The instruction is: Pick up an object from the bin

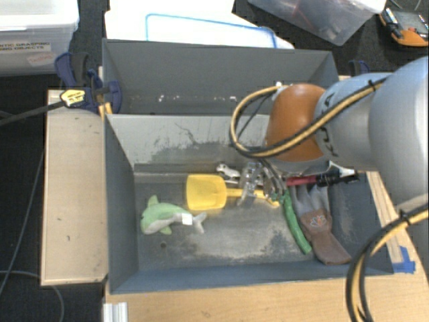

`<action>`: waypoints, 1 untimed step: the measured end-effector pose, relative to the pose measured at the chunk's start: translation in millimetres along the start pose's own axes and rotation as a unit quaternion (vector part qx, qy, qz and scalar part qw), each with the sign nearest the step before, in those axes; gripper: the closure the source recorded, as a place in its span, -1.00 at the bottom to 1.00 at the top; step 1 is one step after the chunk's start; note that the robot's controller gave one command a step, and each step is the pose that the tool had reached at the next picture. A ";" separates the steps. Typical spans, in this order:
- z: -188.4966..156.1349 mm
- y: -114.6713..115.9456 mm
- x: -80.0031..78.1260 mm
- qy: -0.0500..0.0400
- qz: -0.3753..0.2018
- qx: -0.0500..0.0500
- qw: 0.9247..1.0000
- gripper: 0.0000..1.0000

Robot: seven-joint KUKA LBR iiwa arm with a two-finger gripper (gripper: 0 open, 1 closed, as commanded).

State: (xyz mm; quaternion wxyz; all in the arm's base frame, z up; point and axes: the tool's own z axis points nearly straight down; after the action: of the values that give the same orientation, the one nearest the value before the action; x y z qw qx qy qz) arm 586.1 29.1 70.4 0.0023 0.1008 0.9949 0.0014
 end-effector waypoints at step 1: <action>-0.9 22.0 3.2 -0.001 0.005 -0.001 1.000 1.00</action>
Offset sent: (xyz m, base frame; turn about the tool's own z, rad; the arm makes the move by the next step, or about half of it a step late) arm -0.0037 0.0223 0.0130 -0.0086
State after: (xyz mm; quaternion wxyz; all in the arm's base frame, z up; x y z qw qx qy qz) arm 587.4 51.2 71.3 0.0038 0.1058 0.9944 0.0026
